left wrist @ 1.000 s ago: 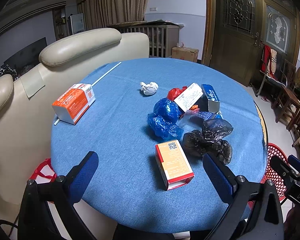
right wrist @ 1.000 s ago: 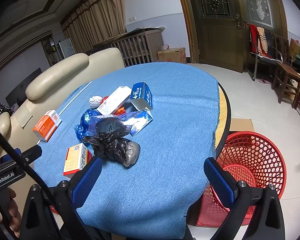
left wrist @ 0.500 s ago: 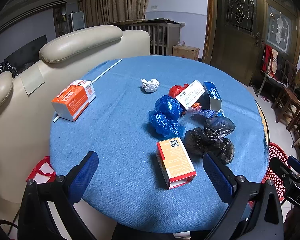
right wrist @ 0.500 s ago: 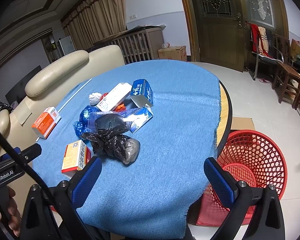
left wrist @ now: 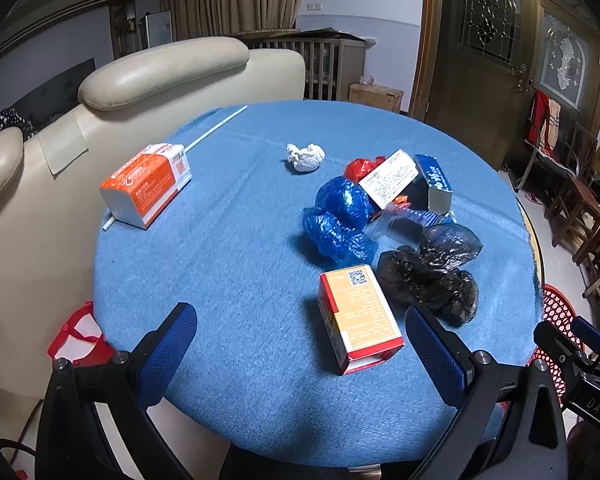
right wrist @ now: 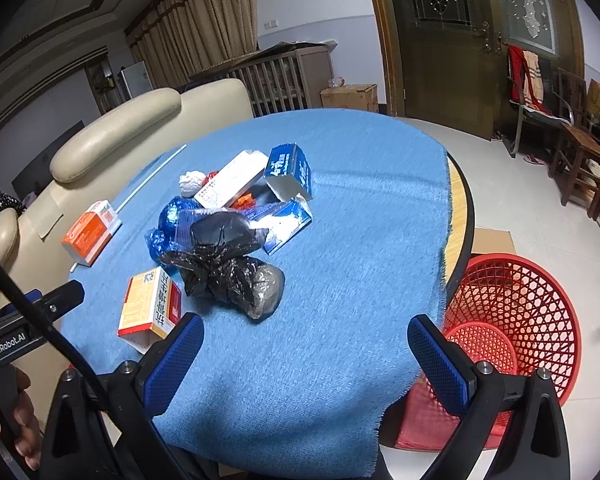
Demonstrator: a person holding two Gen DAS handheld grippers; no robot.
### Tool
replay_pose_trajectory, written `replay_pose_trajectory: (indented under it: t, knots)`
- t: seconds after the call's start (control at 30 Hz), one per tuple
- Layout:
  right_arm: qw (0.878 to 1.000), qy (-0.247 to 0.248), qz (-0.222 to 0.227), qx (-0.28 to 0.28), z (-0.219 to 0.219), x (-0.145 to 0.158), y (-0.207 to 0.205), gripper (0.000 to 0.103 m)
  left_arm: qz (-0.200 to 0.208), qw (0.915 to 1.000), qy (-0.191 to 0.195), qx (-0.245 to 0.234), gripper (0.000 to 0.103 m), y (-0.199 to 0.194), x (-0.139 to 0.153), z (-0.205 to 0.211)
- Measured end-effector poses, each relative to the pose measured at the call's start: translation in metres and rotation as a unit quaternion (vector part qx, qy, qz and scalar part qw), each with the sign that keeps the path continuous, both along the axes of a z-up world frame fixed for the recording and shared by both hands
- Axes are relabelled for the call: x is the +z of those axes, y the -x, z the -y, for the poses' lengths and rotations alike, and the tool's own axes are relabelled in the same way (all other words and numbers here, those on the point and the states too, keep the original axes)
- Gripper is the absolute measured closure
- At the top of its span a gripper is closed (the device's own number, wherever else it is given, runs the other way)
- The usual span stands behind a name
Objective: Collect trash
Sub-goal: 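Move right tool toward black bag while left tool approaches yellow box, then close right tool on black bag while left tool grasps yellow box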
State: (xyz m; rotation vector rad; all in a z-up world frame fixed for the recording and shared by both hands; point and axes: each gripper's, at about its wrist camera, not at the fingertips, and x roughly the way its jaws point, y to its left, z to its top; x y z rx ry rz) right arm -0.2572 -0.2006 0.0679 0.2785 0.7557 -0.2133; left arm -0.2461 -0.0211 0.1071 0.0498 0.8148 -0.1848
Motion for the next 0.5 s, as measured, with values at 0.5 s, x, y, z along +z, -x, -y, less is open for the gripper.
replay_pose_trajectory:
  t: [0.5]
  knots:
    - [0.989, 0.000, -0.027, 0.148, -0.021, -0.038, -0.103, 0.003, -0.058, 0.9974, 0.035, 0.025, 0.000, -0.011, -0.043, -0.038]
